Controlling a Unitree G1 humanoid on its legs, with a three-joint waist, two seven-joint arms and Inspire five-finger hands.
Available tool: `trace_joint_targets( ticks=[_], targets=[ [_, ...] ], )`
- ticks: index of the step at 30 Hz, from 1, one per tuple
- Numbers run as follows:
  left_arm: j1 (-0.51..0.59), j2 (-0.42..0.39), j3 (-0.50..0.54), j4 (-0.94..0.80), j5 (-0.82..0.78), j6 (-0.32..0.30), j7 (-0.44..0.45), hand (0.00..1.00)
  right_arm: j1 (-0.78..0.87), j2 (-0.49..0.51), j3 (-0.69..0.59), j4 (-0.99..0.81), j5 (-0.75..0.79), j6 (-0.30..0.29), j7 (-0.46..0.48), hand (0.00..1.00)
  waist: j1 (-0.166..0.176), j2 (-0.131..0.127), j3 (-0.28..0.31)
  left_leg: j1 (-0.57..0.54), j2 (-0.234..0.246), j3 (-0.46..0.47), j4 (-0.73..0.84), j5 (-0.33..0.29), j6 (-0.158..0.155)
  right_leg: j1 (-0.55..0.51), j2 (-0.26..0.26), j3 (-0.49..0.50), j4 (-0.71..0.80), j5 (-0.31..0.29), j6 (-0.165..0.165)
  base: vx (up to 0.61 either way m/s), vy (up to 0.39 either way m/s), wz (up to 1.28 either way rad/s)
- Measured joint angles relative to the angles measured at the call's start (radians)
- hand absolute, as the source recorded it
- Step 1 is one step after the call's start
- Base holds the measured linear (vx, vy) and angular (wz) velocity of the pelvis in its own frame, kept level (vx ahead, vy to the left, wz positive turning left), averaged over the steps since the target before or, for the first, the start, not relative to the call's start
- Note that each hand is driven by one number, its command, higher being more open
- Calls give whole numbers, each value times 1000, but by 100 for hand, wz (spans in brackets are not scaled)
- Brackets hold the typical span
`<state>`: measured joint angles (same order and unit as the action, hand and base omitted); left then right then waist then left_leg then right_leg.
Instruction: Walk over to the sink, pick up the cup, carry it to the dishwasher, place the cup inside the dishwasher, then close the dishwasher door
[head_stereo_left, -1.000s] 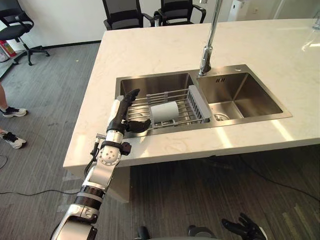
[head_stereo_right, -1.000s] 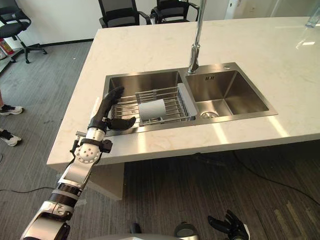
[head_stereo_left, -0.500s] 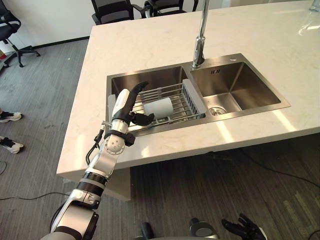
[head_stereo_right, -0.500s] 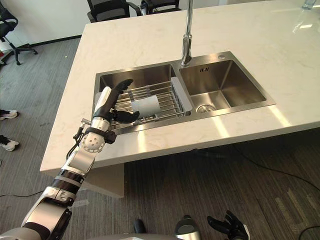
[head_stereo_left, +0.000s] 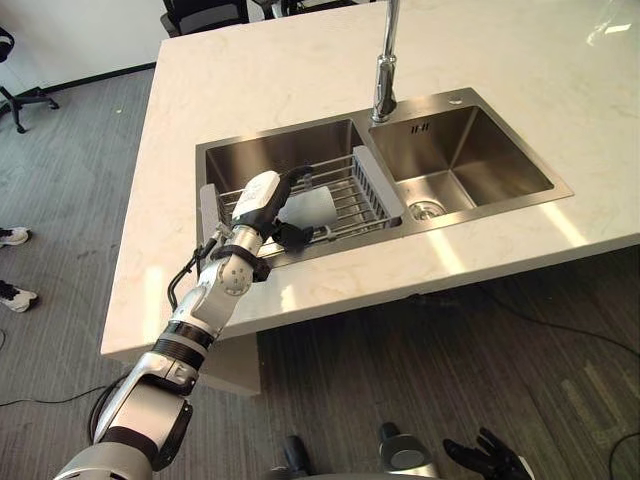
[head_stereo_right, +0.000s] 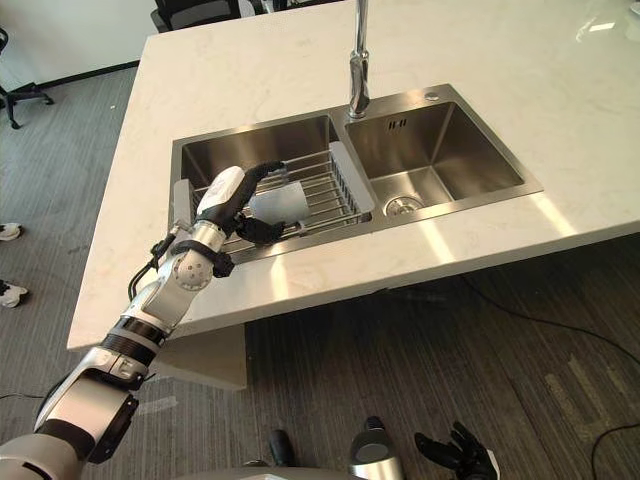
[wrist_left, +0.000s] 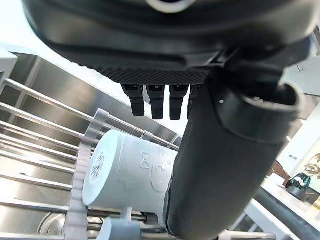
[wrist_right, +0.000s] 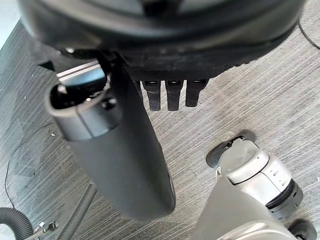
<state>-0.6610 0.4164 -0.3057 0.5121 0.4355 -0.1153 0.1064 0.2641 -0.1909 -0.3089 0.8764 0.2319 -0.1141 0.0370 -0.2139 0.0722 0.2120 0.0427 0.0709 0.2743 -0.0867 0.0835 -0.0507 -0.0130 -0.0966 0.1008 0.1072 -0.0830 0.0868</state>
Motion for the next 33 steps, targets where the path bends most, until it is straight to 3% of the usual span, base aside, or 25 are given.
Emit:
trace_joint_targets(
  ticks=[10, 11, 20, 25, 29, 33],
  targets=[
    [-208, 0, 4, 219, 34, 33, 12, 90, -40, 4, 1, -34, 2, -1, 9, 90, -23, 2, 69, -42, -4, 52, 0, 1, 1, -86, 5, 64, 43, 4, 3, 2, -5, -18],
    [-236, 0, 5, 247, 29, 34, 10, 30, -40, 5, 1, -42, 3, -1, 10, 90, -23, 1, 76, -46, -4, 61, 0, 1, 1, -97, 5, 72, 48, 4, 3, -20, -2, -15],
    [-280, -1, 40, 293, -26, 36, -23, 30, -42, 13, 43, -41, 3, 0, 32, 90, -27, 2, 90, -51, 4, 80, 0, 0, 1, -116, 10, 85, 59, 4, 3, -11, -4, -5],
    [-280, -1, 2, 252, -66, 46, -41, 30, -42, 16, 43, -40, 3, 0, 32, 90, -24, 1, 91, -56, 2, 69, 0, 0, 1, -112, 6, 77, 52, 5, 4, 8, -14, 5],
    [-222, -7, -66, 70, -115, 53, -47, 30, -41, 23, 43, -45, 3, -2, 32, 90, -21, -1, 92, -60, -6, 50, 0, 1, 2, -102, -2, 58, 47, 5, 4, 20, -11, 12],
    [-127, -14, -66, -150, -205, 52, -37, 30, -27, 34, 40, -45, 3, -2, 31, 90, -12, -2, 92, -41, -9, 26, 0, 1, 3, -66, -6, 27, 39, 4, 4, 12, -19, 16]
  ],
)
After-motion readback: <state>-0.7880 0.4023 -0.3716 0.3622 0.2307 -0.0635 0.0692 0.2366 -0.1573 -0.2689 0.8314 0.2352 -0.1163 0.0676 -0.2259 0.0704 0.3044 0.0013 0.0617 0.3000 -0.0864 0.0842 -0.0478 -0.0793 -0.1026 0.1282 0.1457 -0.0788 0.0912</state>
